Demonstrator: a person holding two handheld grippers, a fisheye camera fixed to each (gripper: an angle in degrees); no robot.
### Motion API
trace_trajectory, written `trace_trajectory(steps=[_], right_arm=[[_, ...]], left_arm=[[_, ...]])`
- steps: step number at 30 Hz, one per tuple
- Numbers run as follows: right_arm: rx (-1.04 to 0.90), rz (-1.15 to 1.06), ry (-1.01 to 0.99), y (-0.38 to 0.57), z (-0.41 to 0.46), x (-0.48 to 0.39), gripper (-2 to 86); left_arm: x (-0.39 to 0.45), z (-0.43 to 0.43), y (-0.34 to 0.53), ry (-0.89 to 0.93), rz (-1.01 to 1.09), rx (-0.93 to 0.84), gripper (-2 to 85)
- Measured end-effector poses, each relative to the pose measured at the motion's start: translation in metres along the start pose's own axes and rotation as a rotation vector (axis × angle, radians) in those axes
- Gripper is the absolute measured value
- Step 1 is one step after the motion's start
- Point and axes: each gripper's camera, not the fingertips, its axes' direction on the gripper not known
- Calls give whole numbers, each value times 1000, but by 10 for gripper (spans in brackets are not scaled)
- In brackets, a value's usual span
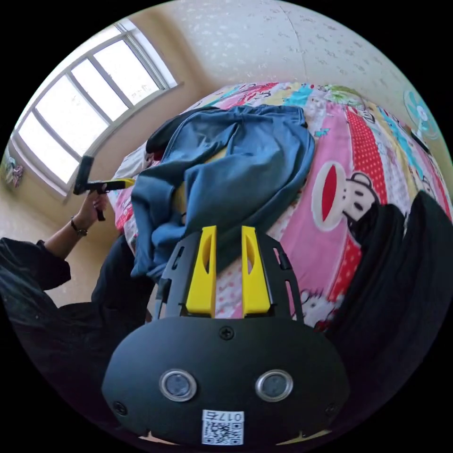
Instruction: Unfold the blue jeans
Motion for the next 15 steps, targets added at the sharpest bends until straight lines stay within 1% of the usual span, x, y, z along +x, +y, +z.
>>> trace_trajectory(steps=[2,4,6,7,8,9,11,12,13,14,15], right_arm=[[68,52,-2,43,-16,-18,95],[91,130,-19,64,-18,-22,108],[30,241,-79,78,-7,-18,120],[6,298,-164,88,1,-16,122],[33,328,-234,99,3,-15,120],[58,338,-248,104,0,-15,107],[71,315,-308,111,-14,-10,53],[70,306,-320,112,-19,-7,40],[78,299,-329,114,-33,-3,33],[94,284,-347,117,-54,1,27],[107,272,-364,119,-68,2,25]], left_arm=[[-12,11,30,118,-114,11,122],[-17,29,57,307,-238,70,140],[-8,47,64,408,-284,77,147],[2,59,62,462,-292,78,156],[8,63,60,484,-291,82,156],[21,70,52,507,-282,85,157],[34,77,37,435,-268,55,130],[35,77,28,347,-279,19,76],[31,72,22,329,-304,-27,47],[30,67,21,368,-309,-41,45],[28,51,20,476,-299,-45,42]])
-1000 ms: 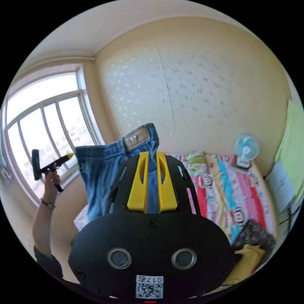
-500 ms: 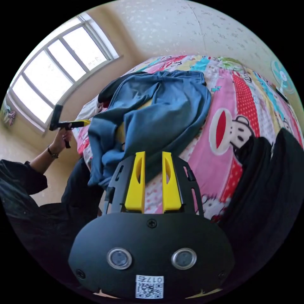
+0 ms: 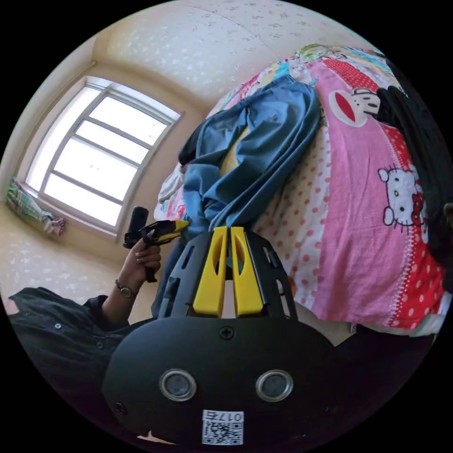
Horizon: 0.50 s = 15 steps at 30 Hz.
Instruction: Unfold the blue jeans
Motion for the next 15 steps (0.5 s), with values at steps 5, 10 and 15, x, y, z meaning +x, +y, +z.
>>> trace_trajectory(steps=[5,10,15], right_arm=[[97,-94,-154,36,-121,-17,20],[27,162,260,83,-145,44,36],[106,142,315,113,-159,40,83]], left_arm=[[43,-82,41,145,69,-55,42],[-7,-146,86,-145,-204,53,17],[-19,-176,121,-310,-291,196,-1]])
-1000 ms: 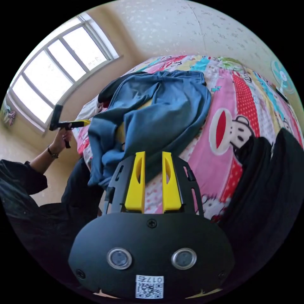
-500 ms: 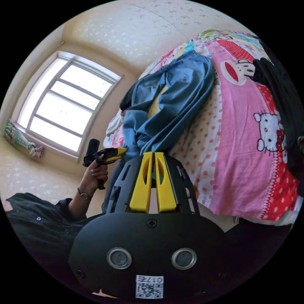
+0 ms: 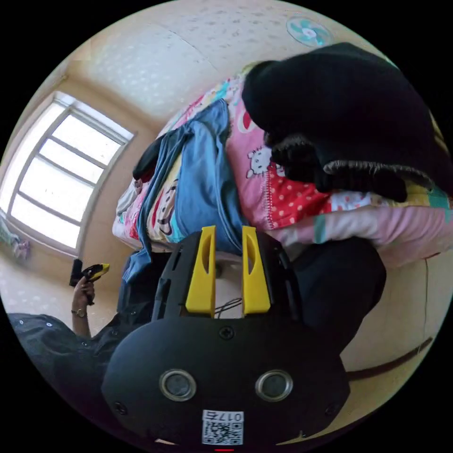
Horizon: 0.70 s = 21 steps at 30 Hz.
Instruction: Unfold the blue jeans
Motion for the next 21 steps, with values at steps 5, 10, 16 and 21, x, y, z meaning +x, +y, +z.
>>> trace_trajectory(steps=[5,10,16,21], right_arm=[[-47,-56,19,3,18,-10,117],[-15,-41,20,9,19,-14,117],[-37,-91,73,28,15,-29,108],[13,-90,74,59,-8,-32,103]], left_arm=[[17,5,-3,-35,95,69,67],[54,80,-68,-76,311,1,108],[29,145,-127,-210,266,-23,36],[5,129,-117,-59,311,-15,-5]])
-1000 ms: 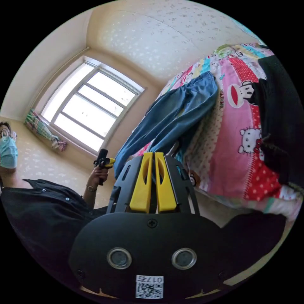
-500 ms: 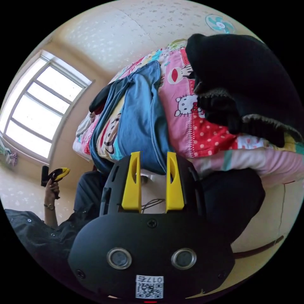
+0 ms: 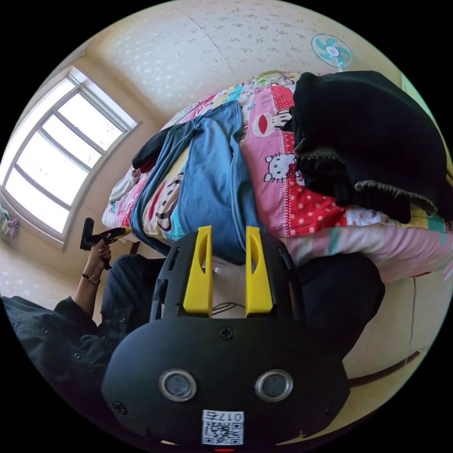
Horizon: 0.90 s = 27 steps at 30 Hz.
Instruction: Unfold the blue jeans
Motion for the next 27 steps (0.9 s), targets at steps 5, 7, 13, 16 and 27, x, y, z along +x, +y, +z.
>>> trace_trajectory(steps=[5,7,13,16,27], right_arm=[[-2,-53,37,20,-3,-24,98],[-7,-96,31,22,4,-41,98],[-107,-212,-109,10,61,-115,93],[-64,-151,-86,9,67,-123,90],[4,-32,258,40,52,-74,96]], left_arm=[[-43,-78,34,-28,-50,199,-7],[-76,-90,43,-116,-144,230,-2],[-77,-73,68,-26,-56,255,78],[-30,-28,61,19,131,122,78],[-16,76,47,-65,80,-56,-3]])
